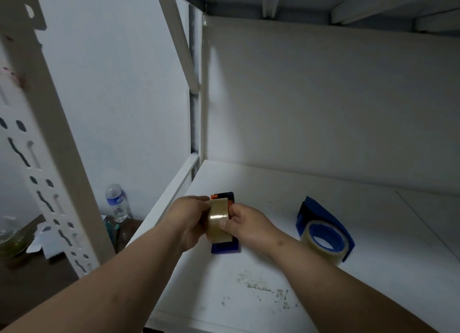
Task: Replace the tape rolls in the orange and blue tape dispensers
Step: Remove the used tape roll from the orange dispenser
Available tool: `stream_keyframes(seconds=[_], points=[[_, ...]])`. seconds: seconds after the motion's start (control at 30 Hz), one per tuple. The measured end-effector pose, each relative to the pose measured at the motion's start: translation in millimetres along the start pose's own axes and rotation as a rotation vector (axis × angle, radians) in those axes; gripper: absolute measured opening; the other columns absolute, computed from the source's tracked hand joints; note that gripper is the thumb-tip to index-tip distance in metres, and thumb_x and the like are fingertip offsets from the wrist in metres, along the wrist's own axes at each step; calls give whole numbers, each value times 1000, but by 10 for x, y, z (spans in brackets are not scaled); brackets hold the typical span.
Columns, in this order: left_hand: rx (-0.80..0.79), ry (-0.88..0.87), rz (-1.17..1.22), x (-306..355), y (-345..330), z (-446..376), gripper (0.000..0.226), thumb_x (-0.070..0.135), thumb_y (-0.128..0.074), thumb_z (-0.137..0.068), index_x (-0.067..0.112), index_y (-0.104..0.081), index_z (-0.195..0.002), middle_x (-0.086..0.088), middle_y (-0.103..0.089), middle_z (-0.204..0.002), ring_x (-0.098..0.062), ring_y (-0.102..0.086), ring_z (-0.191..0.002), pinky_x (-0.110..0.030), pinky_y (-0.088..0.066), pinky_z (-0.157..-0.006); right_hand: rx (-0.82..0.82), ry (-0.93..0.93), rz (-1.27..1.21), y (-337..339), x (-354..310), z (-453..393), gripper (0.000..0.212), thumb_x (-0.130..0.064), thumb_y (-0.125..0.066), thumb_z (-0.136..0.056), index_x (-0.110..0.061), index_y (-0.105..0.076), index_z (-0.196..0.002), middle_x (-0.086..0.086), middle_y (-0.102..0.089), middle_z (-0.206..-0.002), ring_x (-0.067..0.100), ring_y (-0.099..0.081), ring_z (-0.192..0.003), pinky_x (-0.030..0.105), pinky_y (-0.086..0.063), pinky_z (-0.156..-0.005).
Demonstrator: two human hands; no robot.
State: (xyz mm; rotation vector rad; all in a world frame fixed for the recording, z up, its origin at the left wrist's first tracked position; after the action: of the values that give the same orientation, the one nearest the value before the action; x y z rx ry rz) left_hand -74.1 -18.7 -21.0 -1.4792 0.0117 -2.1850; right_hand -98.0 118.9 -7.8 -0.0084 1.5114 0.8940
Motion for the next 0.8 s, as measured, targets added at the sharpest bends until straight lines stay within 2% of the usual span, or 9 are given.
stream_keyframes(seconds=[0.07,0.17,0.3,0.37,0.43,0.53,0.6,0.73,0.8], points=[[-26,25,25,21,6,-16,30,-6,-51,-95,-8,-56,-124,-28,-66,-114,-37,-67,-92,-42,-55,-68,19,-34,-10,15,-33,-3,19,-24,-54,-94,-18,-57,-111,7,-65,-114,23,-61,-105,38,-52,-92],[-6,34,106,67,86,-80,30,-6,-58,-91,-7,-58,-120,-27,-65,-116,-40,-65,-99,-47,-55,-75,96,-48,25,136,-73,-33,10,-22,-51,-94,-23,-56,-103,3,-63,-106,19,-60,-96,29,-48,-78],[105,14,87,81,353,-175,25,-3,-56,-93,6,-58,-116,-15,-62,-98,-30,-61,-81,-40,-51,-59,343,-144,-21,468,51,13,12,-20,-48,-96,-18,-55,-105,4,-62,-101,12,-56,-78,20,-40,-57],[118,-42,-54,66,399,-204,30,-1,-56,-93,13,-61,-119,-14,-64,-106,-31,-62,-85,-38,-54,-60,423,-178,47,590,131,61,23,-21,-45,-97,-13,-53,-117,3,-60,-104,13,-55,-82,19,-37,-56],[125,-150,-250,73,337,-192,43,5,-56,-92,21,-56,-132,-8,-62,-115,-28,-62,-91,-36,-55,-67,435,-189,137,618,174,85,30,-21,-44,-97,-9,-50,-124,8,-60,-112,17,-54,-88,20,-36,-56],[91,-356,-567,78,136,-134,49,12,-53,-93,25,-49,-140,2,-59,-106,-13,-59,-82,-23,-44,-56,401,-190,191,522,223,115,41,-22,-43,-97,-7,-43,-136,13,-57,-125,21,-55,-99,21,-37,-62],[55,-461,-774,57,27,-98,50,13,-52,-92,24,-48,-141,4,-59,-102,-12,-57,-79,-21,-41,-53,376,-196,205,454,277,149,45,-22,-43,-97,-12,-38,-141,12,-54,-133,24,-55,-110,20,-37,-75],[-69,-589,-1149,-51,-154,-38,45,20,-54,-93,24,-51,-138,-3,-68,-116,-23,-62,-98,-31,-48,-81,360,-220,276,383,392,245,48,-23,-43,-95,-24,-35,-143,10,-54,-133,24,-56,-109,24,-39,-83],[-65,-718,-1262,-74,-217,16,40,20,-54,-92,27,-56,-131,3,-69,-116,-25,-64,-101,-27,-46,-84,367,-225,292,379,437,316,52,-25,-42,-95,-34,-30,-144,6,-54,-131,21,-55,-104,27,-40,-84]])
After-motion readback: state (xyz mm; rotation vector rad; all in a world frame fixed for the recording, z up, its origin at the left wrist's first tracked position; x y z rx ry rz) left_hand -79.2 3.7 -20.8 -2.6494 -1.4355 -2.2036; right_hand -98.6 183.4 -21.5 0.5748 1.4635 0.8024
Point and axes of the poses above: each hand's wrist, its own z-axis away from the middle knuckle, its own y-axis out of the back of the hand, x = y × z, the point moved 5 cm from there along -z, towards the middle knuckle
